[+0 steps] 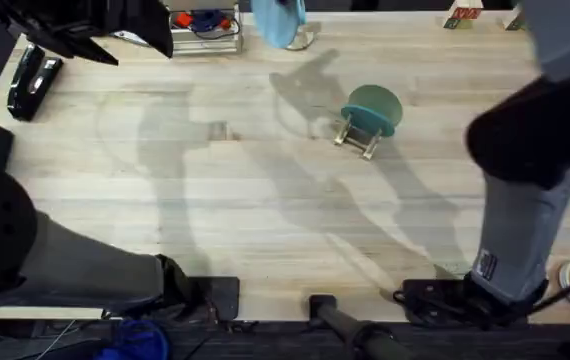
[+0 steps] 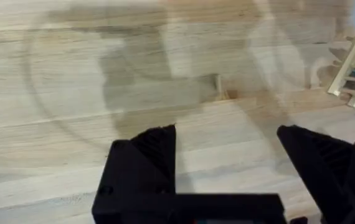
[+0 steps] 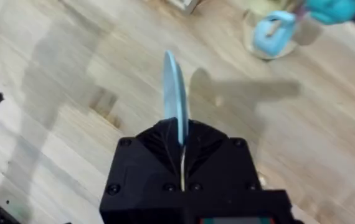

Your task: Pick up the plates from the table one by one and place each into a slot on the dish rack.

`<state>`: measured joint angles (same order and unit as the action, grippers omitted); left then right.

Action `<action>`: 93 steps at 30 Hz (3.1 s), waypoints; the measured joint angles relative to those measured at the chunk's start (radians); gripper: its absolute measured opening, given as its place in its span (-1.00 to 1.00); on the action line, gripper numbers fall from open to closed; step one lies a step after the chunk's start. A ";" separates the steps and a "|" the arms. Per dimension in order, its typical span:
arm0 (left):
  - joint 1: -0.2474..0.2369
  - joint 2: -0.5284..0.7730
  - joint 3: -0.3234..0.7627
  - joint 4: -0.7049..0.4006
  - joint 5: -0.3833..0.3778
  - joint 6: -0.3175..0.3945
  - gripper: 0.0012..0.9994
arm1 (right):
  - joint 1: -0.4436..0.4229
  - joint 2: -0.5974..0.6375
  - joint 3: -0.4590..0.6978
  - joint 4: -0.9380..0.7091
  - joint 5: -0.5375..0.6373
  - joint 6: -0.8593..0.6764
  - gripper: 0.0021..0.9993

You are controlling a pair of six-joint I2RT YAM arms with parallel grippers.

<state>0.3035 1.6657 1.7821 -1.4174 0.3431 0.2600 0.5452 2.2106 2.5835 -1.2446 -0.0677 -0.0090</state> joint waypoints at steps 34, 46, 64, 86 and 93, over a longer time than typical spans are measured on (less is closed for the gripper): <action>0.000 0.000 0.000 0.015 0.000 0.000 0.99 | -0.184 -0.552 -0.417 -0.072 0.022 -0.339 -0.94; 0.000 0.000 0.000 0.024 0.000 0.000 0.99 | -0.182 -0.790 -0.622 -0.072 0.022 -0.505 -0.94; 0.000 0.000 0.000 0.024 0.000 0.000 0.99 | 0.008 -0.858 -0.750 -0.129 0.047 -0.650 -0.94; 0.000 0.000 0.000 0.046 0.000 0.000 0.99 | 0.031 -0.858 -0.750 -0.179 0.095 -0.468 -0.94; 0.000 0.000 0.000 0.046 0.000 0.000 0.99 | 0.031 -0.852 -0.750 -0.193 0.153 -0.466 -0.94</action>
<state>0.3035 1.6657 1.7821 -1.3716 0.3431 0.2601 0.5758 1.3586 1.8332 -1.4372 0.0858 -0.4747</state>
